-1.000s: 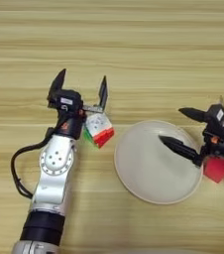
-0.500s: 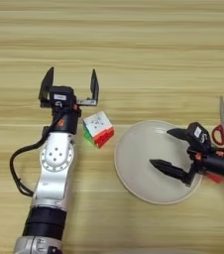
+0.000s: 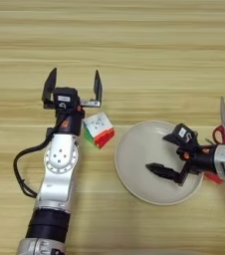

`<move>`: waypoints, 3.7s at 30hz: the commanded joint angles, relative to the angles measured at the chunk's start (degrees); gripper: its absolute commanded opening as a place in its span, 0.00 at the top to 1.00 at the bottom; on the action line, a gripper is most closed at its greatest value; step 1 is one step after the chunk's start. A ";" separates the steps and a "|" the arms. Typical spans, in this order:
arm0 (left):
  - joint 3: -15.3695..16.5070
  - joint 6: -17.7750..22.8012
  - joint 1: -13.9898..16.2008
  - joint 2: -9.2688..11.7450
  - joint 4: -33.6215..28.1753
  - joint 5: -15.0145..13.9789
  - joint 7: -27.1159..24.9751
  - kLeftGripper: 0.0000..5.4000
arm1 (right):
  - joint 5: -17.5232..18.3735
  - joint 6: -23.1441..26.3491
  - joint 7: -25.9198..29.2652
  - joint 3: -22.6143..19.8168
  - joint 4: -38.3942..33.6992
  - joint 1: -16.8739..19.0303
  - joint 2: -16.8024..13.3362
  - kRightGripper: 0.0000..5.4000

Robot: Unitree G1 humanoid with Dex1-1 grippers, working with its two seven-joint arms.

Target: Move the objects on the table

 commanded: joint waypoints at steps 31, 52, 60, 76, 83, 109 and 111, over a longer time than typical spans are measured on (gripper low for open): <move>0.12 -1.71 -1.08 0.86 2.52 1.26 1.18 0.00 | -15.01 -15.77 -11.71 -1.33 18.81 -8.26 6.88 0.00; 0.21 -3.92 -1.99 1.51 5.11 1.54 1.48 0.00 | 2.46 -15.92 -10.16 -22.79 -4.02 -6.28 6.90 0.00; 0.41 -4.49 -2.29 1.68 5.81 1.46 1.45 0.00 | -1.68 -27.61 -15.21 -27.68 0.43 -5.17 6.64 0.00; 1.78 -5.32 -2.32 2.72 6.82 0.84 1.02 0.00 | -5.68 -53.78 -22.65 -32.99 22.16 -4.33 8.08 0.00; 2.57 -5.59 -1.98 3.58 7.02 0.26 0.50 0.00 | -4.85 -61.29 -23.30 -33.95 29.25 -4.00 8.79 0.00; 4.09 -4.25 -0.86 5.80 7.53 -1.28 -2.05 0.00 | -6.99 -72.94 -30.36 -34.63 42.77 -5.37 11.84 0.00; 4.40 -2.97 -0.34 5.75 7.12 -2.81 -3.18 0.00 | -7.65 -73.11 -31.31 -34.36 43.31 -5.66 11.91 0.00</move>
